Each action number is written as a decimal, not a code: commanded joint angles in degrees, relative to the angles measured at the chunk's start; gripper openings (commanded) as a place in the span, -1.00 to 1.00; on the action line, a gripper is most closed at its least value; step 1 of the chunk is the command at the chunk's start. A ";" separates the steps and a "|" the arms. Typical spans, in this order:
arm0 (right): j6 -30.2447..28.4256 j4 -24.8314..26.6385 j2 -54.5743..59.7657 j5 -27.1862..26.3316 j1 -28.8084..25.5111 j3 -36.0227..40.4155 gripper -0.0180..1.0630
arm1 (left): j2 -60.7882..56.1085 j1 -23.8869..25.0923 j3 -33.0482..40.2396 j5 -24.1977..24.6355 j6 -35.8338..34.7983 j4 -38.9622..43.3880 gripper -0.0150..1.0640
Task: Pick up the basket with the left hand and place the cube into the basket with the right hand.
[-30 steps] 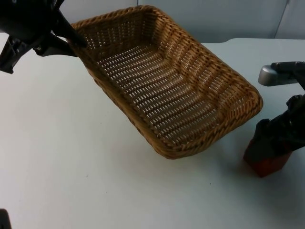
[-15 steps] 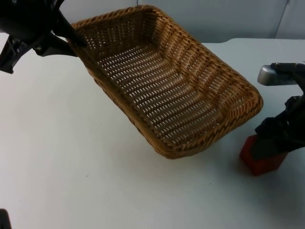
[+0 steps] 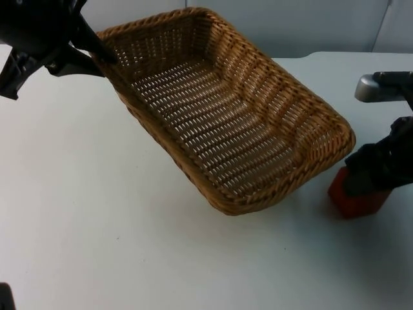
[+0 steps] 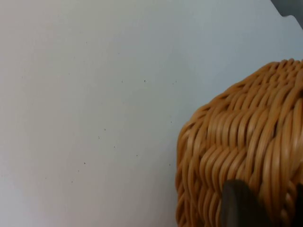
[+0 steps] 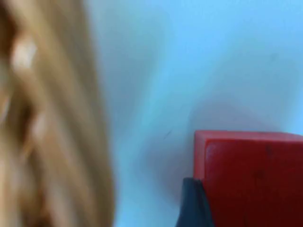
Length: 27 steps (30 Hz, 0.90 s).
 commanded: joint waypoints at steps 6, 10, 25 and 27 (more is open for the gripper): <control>1.04 0.21 -3.88 -7.76 -0.05 -0.32 -0.29 | -0.82 0.01 -0.60 0.35 -0.82 -1.79 -0.98; 2.74 0.10 -6.92 -13.81 -0.05 -0.32 -0.29 | -0.82 0.01 -0.60 0.35 -0.82 -1.79 -0.98; 3.37 0.48 -16.53 -7.51 -0.05 -11.71 -0.29 | -0.82 0.01 -0.60 0.23 -0.82 -1.79 -0.98; 3.37 1.21 -16.53 -4.67 -0.05 -13.47 -0.29 | -0.82 0.01 -0.60 0.23 -0.82 -1.79 -0.98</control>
